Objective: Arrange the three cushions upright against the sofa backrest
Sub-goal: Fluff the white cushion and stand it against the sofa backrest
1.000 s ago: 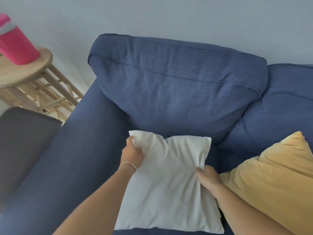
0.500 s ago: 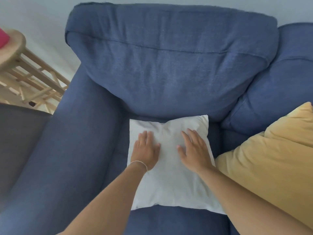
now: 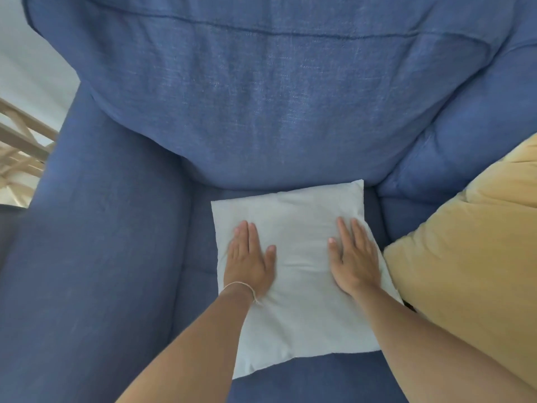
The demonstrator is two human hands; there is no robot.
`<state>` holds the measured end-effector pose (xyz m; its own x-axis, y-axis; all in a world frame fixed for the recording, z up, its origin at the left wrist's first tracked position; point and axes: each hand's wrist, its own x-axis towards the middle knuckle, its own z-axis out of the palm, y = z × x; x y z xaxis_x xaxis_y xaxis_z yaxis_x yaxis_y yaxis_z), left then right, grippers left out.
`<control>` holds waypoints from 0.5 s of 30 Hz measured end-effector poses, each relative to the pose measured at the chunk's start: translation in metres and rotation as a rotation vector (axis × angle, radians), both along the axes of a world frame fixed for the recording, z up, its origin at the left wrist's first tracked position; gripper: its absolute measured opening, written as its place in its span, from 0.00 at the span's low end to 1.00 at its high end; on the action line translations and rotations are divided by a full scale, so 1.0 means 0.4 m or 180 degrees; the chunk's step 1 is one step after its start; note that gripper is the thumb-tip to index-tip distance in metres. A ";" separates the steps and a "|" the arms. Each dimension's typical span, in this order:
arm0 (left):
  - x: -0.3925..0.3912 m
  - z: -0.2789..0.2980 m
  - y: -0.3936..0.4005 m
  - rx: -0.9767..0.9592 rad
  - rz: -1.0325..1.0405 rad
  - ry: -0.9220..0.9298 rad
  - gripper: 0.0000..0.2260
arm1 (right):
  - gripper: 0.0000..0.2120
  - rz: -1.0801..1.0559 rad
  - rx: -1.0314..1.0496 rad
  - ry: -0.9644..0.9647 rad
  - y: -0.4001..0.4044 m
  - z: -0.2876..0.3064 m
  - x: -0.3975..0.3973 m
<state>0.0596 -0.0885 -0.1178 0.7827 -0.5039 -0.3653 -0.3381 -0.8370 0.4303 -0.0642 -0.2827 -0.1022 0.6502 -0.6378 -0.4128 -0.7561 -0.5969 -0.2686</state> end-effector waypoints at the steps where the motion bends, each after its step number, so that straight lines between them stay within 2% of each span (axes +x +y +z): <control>1: 0.008 0.002 -0.003 0.0004 0.0052 -0.0013 0.33 | 0.30 -0.0078 0.0007 -0.0036 -0.004 0.011 0.013; 4: 0.042 0.021 -0.024 -0.0028 0.0076 -0.0163 0.35 | 0.30 -0.0062 -0.0188 -0.0242 -0.030 0.041 0.069; 7: 0.081 0.053 -0.061 -0.0263 -0.0306 -0.0275 0.35 | 0.28 0.0427 -0.0360 -0.0463 -0.064 0.049 0.139; 10: 0.119 0.049 -0.078 -0.0412 -0.0450 -0.0127 0.31 | 0.28 0.0766 -0.0174 -0.0423 -0.100 0.032 0.195; 12: 0.138 0.015 -0.042 -0.0177 -0.0296 -0.0054 0.30 | 0.29 0.0758 -0.0054 -0.0212 -0.119 0.009 0.187; 15: 0.166 -0.041 0.045 0.0571 0.0225 0.0261 0.30 | 0.30 0.0401 0.0282 0.0090 -0.133 -0.005 0.154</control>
<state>0.1262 -0.0705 -0.1341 0.7779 -0.3699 -0.5080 -0.2457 -0.9231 0.2959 -0.0025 -0.3360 -0.1040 0.7101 -0.5123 -0.4830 -0.6847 -0.6624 -0.3041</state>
